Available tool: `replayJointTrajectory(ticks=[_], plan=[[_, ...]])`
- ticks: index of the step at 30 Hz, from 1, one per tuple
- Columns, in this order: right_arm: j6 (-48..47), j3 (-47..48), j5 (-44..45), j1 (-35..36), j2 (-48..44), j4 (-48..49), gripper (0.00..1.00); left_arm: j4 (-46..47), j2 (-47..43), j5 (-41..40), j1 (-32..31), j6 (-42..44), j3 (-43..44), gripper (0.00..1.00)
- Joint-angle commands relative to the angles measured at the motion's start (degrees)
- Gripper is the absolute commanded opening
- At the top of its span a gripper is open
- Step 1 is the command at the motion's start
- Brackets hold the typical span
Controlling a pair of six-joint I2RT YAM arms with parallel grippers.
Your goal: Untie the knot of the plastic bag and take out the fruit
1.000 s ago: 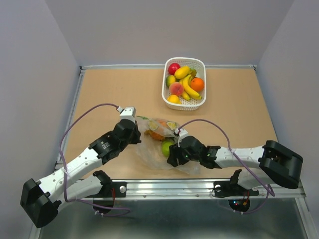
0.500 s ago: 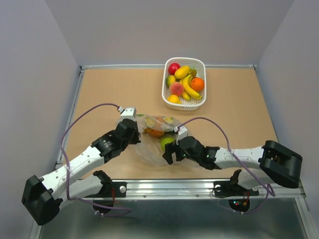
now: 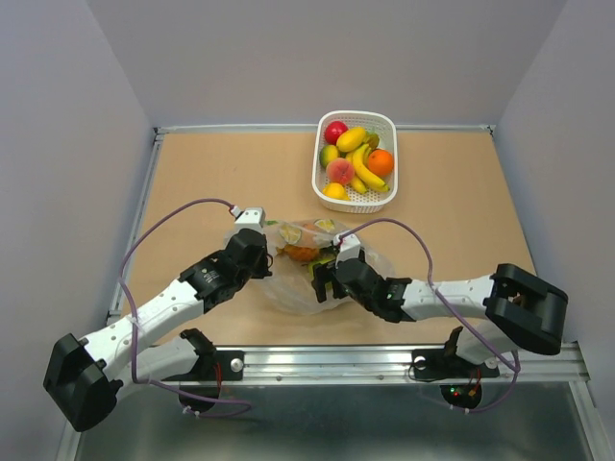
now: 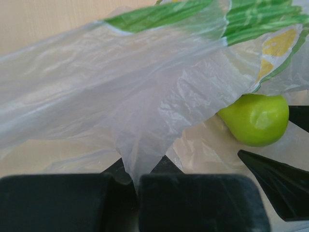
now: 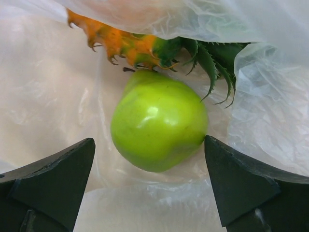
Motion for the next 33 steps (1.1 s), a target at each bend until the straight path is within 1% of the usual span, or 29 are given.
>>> replayJointTrajectory(ticks=[1,4,5,6,7,9,10,12,13,14,16,18,22,25,27,28,30,32,33], plan=[[0.09,1.88,4.67,0.59,2.85,7.05,0.95,1.41,0.01,-0.21,0.05,0.94,1.89,0.0],[-0.17,2.14,4.06,0.67,4.61,8.29,0.83,1.24,0.01,-0.39,0.05,0.85,1.8,0.01],[-0.43,2.14,3.53,0.76,4.62,8.55,0.74,1.32,0.01,-0.56,0.05,0.85,1.89,0.01],[-0.87,2.14,3.0,0.94,3.92,8.73,0.68,1.33,0.01,-0.56,0.05,0.85,1.89,0.0],[-1.14,1.96,1.69,1.03,3.22,8.73,0.57,1.33,0.01,-0.65,0.05,0.85,1.89,0.01],[-3.24,1.87,-0.94,1.46,0.59,8.73,0.43,1.33,0.27,-0.83,0.05,0.94,1.89,0.0],[-3.77,1.7,-1.91,1.64,-0.47,8.12,0.31,1.24,0.44,-0.83,0.05,0.94,1.98,0.01],[-5.71,1.35,-4.02,1.82,-3.02,7.85,0.22,1.24,0.8,-0.92,0.05,1.03,2.07,0.0],[-6.32,1.09,-6.55,1.82,-4.25,7.76,0.15,1.24,1.06,-0.83,0.05,1.03,2.16,0.0],[-7.81,0.82,-7.8,1.82,-6.87,7.5,0.13,1.24,1.15,-0.92,0.05,1.03,2.24,0.0],[-8.96,0.82,-10.09,1.82,-9.26,7.15,0.08,1.24,1.59,-1.0,0.05,1.12,2.33,0.0],[-10.72,1.17,-14.21,1.82,-12.86,6.36,0.04,1.15,1.85,-1.09,0.05,1.12,2.33,0.0],[-12.56,2.66,-15.63,1.82,-18.66,5.48,0.03,1.06,2.12,-1.0,0.05,1.12,2.33,0.0],[-14.76,5.12,-13.96,1.82,-22.19,4.16,0.02,1.06,2.38,-0.92,0.05,1.2,2.42,0.0],[-16.87,6.96,-9.76,1.64,-23.15,2.75,0.01,1.06,2.56,-0.83,0.05,1.29,2.51,0.0],[-17.48,8.63,-4.96,1.73,-23.42,2.58,0.01,0.97,2.64,-0.83,0.05,1.29,2.51,0.0],[-20.19,10.3,0.42,1.56,-22.98,2.58,0.01,0.97,2.64,-0.92,0.05,1.29,2.59,0.0],[-22.66,13.28,7.26,1.12,-20.97,2.58,0.01,0.97,2.64,-0.92,0.05,1.29,2.6,0.0],[-24.85,14.52,9.05,0.68,-19.92,2.58,0.01,1.06,2.56,-0.83,0.05,1.29,2.6,0.0]])
